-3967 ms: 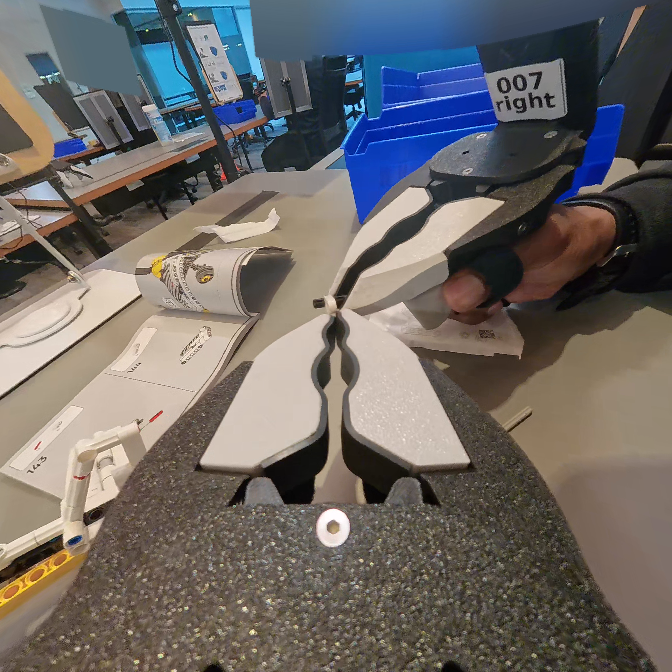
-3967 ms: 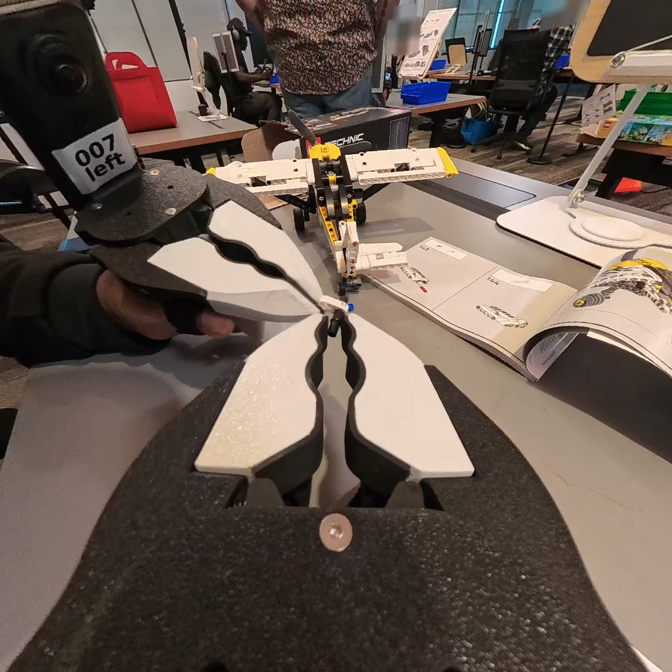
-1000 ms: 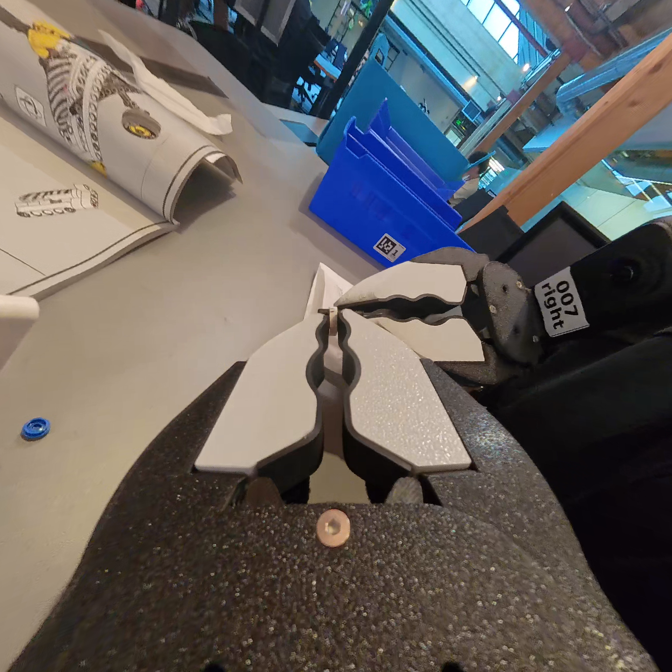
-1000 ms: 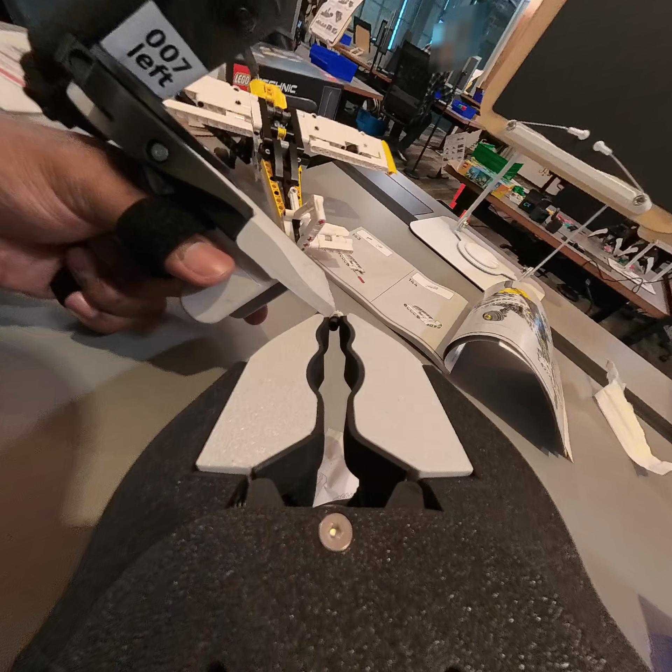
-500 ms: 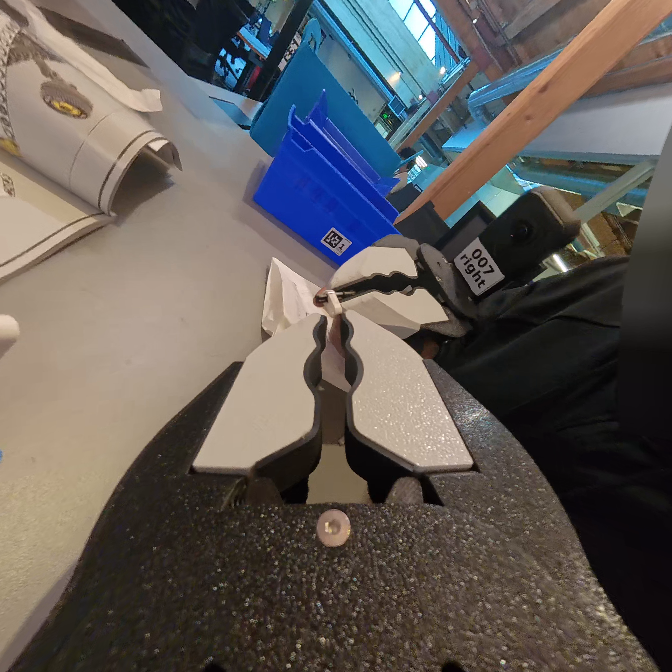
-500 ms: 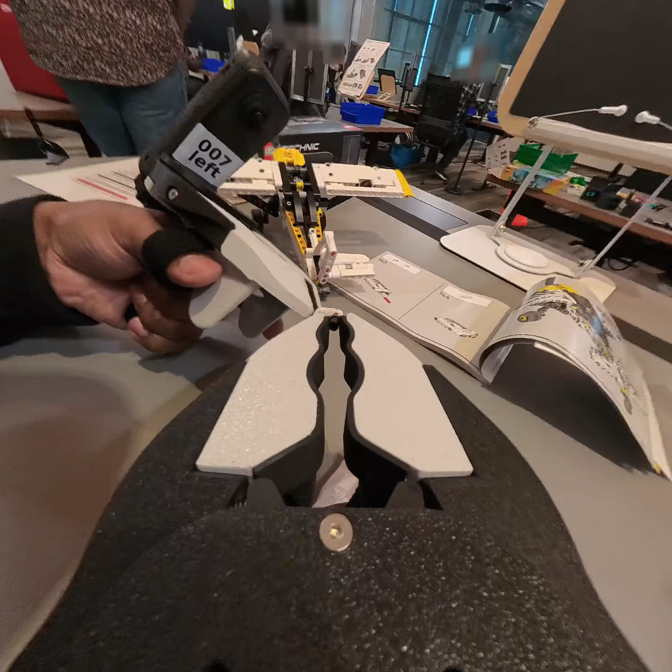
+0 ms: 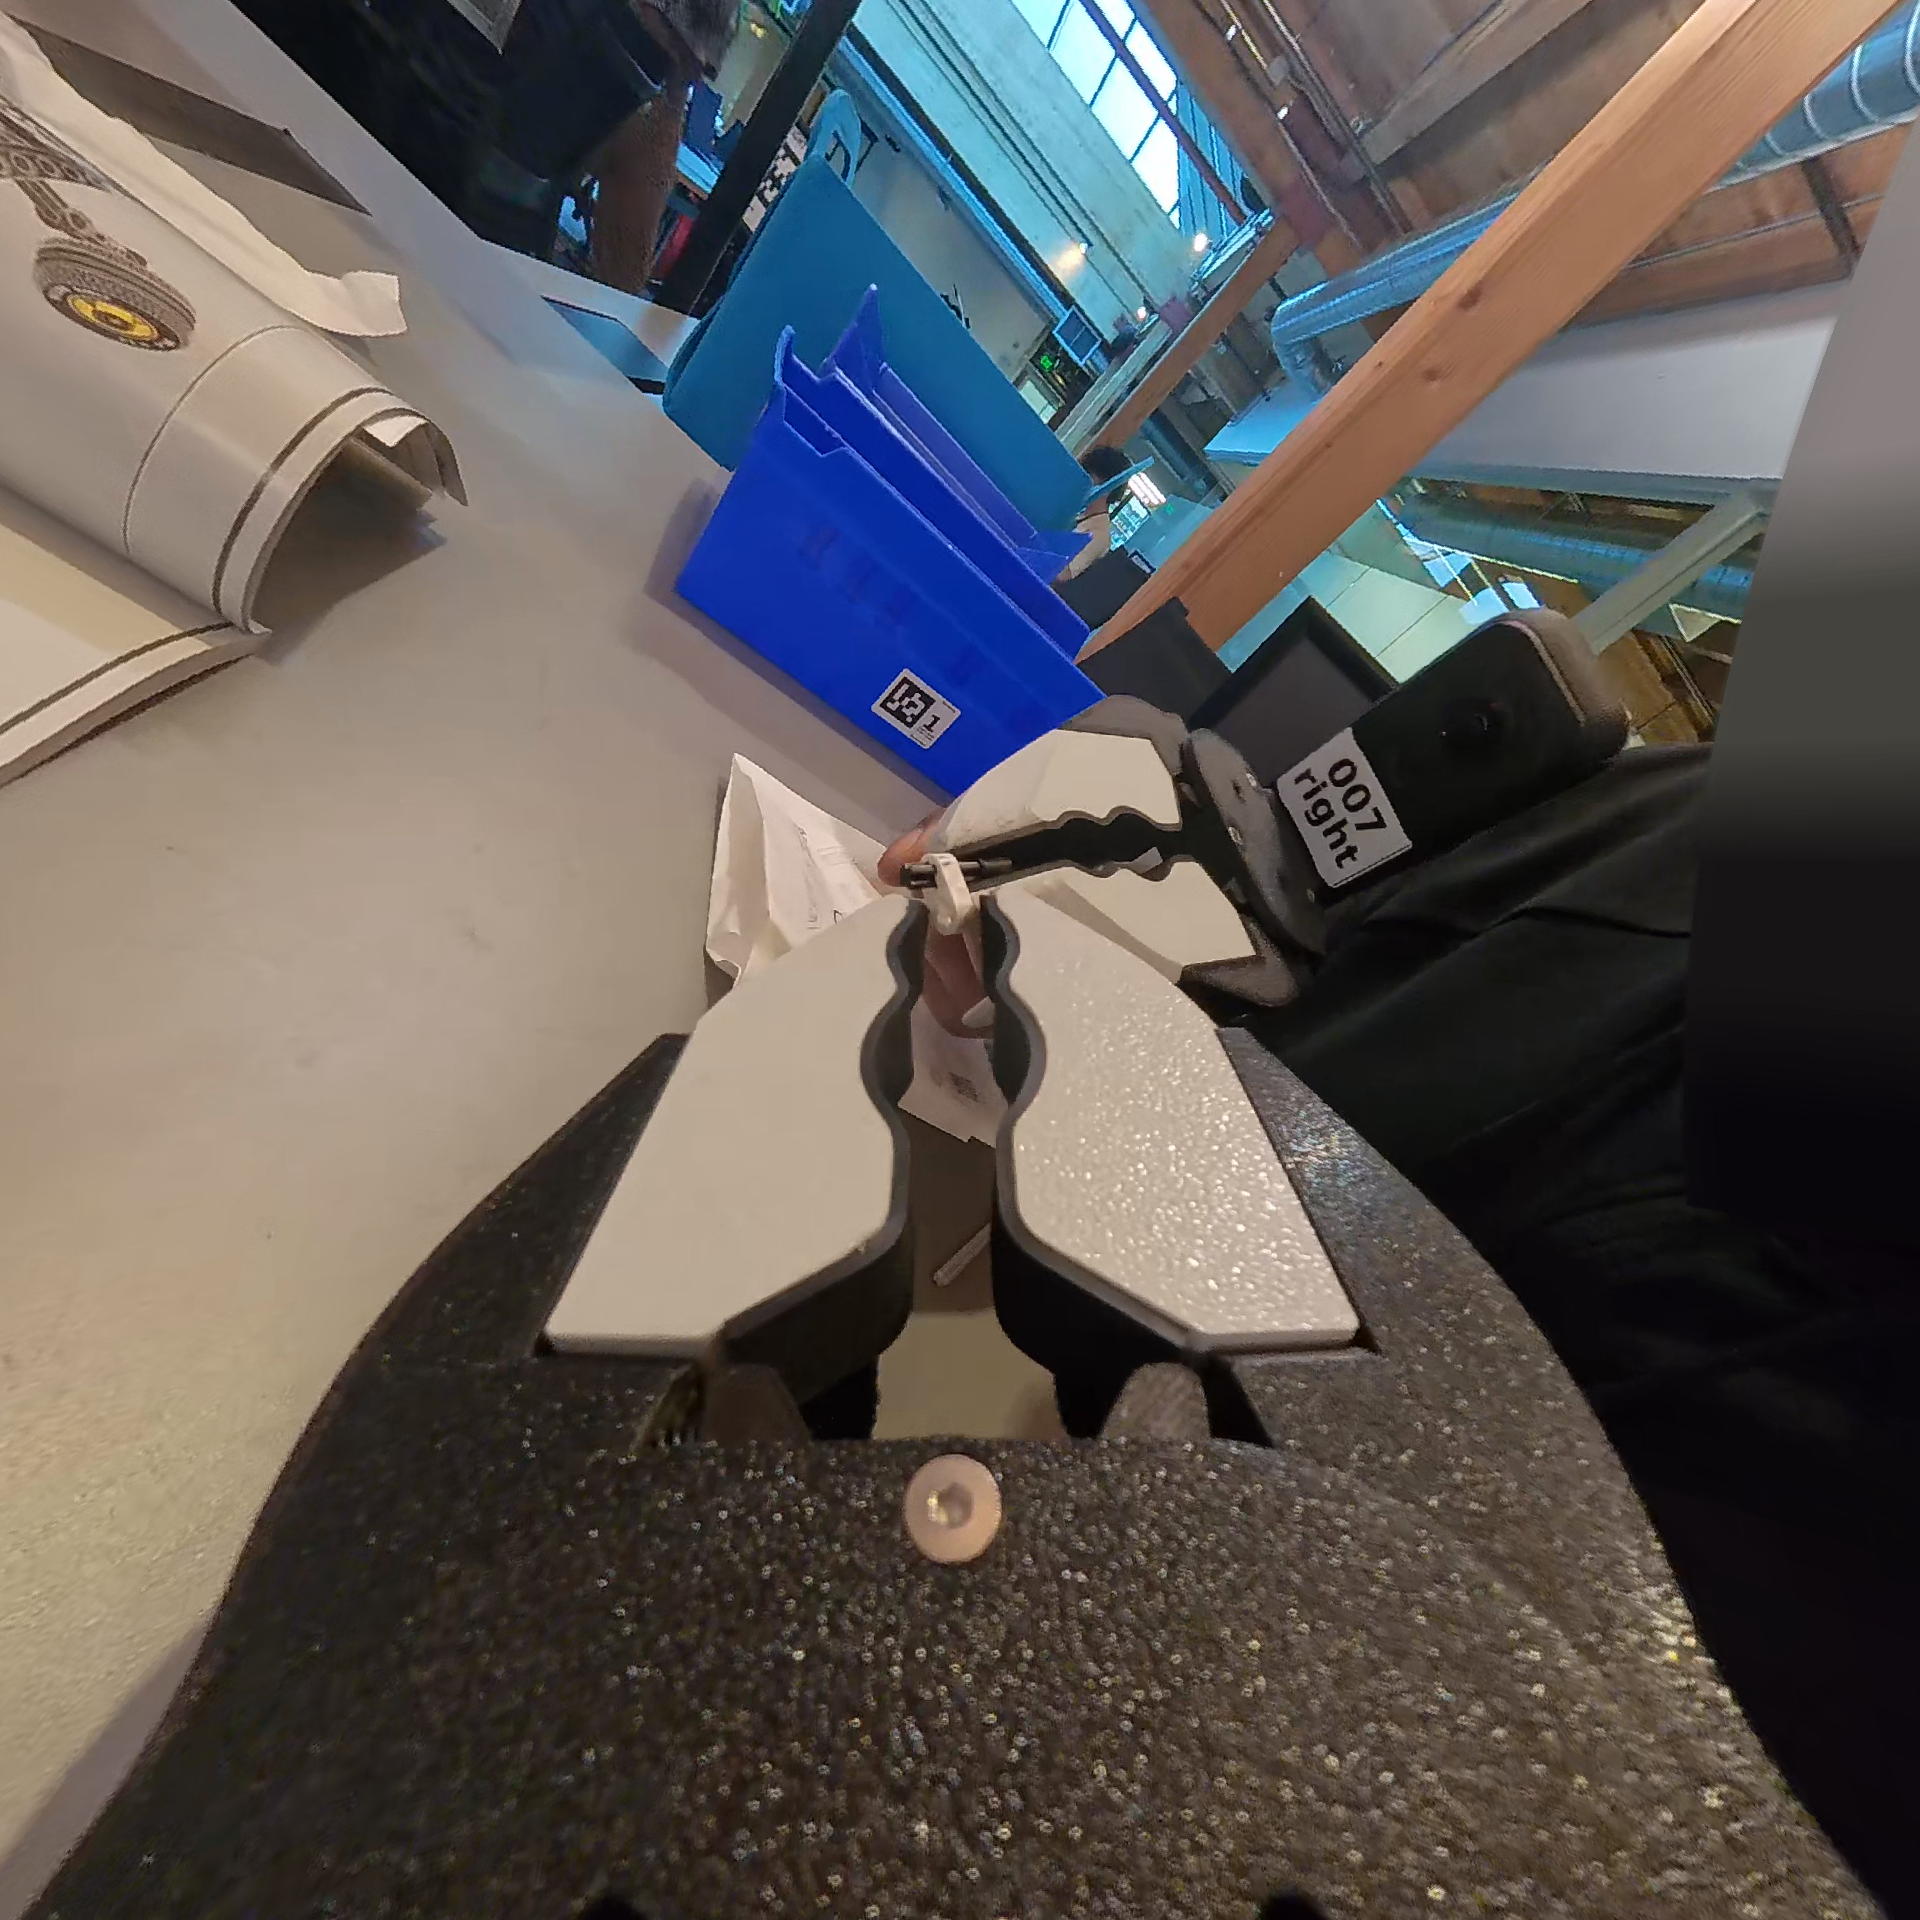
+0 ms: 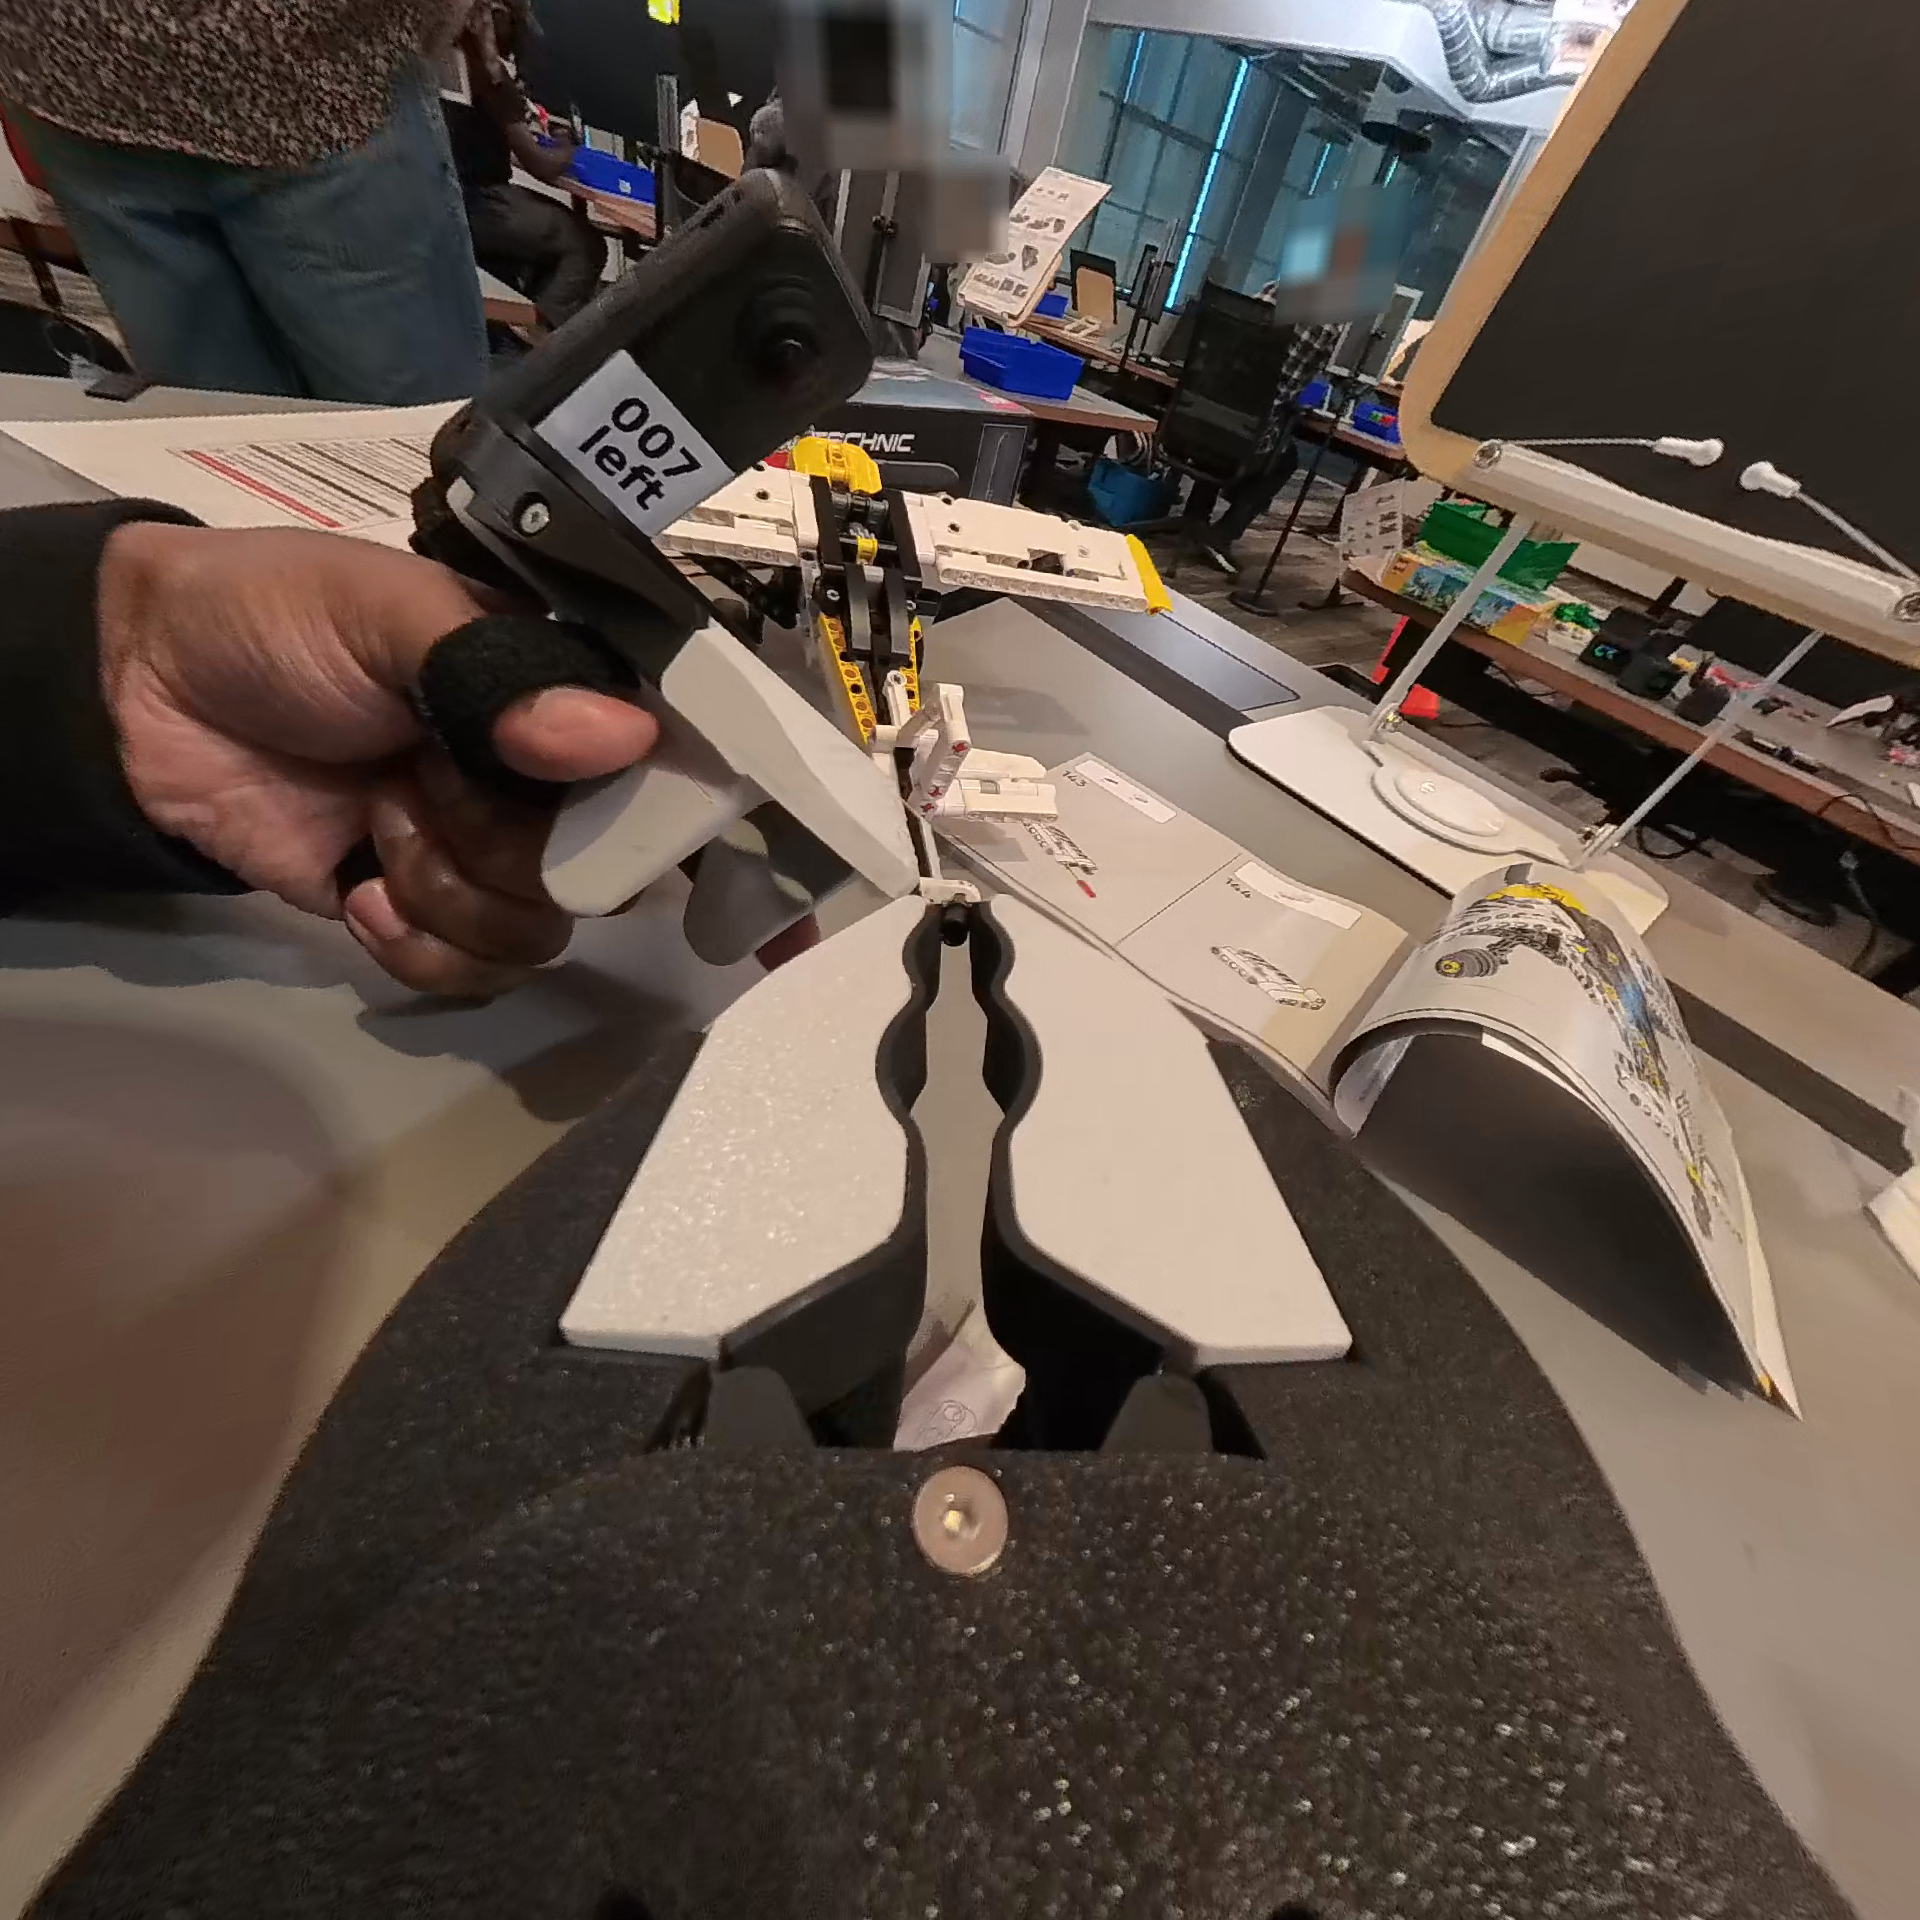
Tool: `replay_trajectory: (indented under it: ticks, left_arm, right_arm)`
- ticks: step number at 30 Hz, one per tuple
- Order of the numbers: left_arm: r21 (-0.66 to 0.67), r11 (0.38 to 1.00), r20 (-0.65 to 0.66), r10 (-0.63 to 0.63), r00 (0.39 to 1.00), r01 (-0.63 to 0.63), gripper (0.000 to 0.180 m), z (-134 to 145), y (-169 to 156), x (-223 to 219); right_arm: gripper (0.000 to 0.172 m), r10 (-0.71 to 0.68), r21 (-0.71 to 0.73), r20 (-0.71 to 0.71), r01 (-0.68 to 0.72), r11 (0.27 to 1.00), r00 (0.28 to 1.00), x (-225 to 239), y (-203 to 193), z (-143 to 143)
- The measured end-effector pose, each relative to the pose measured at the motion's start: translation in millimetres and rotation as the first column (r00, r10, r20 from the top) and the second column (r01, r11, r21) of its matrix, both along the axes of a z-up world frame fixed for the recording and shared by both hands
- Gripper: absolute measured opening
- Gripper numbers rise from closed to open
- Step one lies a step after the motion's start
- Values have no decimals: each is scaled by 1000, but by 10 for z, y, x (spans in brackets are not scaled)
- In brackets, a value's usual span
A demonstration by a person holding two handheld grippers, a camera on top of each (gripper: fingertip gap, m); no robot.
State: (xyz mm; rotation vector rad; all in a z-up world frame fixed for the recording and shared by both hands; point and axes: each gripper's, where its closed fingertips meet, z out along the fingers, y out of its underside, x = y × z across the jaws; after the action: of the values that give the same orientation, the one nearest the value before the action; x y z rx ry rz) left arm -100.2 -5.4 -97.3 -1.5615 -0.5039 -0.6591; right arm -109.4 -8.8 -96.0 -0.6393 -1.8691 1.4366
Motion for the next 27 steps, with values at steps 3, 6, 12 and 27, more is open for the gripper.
replay_trajectory:
  ticks: [3, 6, 12, 27]
  left_arm:
    - [22, 1000, 2, 0, 1000, 0, 8, 14, -2, 1]
    - [-8, 999, -72, 33, 997, -34, 6, -23, -4, -30]
    - [-119, 971, -480, 125, 868, -205, 4, -41, -42, -133]
    - [-154, 933, -940, -38, 339, -324, 4, -92, -7, -29]
  right_arm:
    - [5, 11, -19, 11, -11, 1000, 1000, 7, -4, 1]
    - [6, 10, -5, 31, -10, 1000, 999, -7, -5, -40]
    - [7, 108, -192, 247, -61, 979, 963, -17, 10, -90]
    - [13, 443, -532, 525, -127, 837, 727, 106, -49, -132]
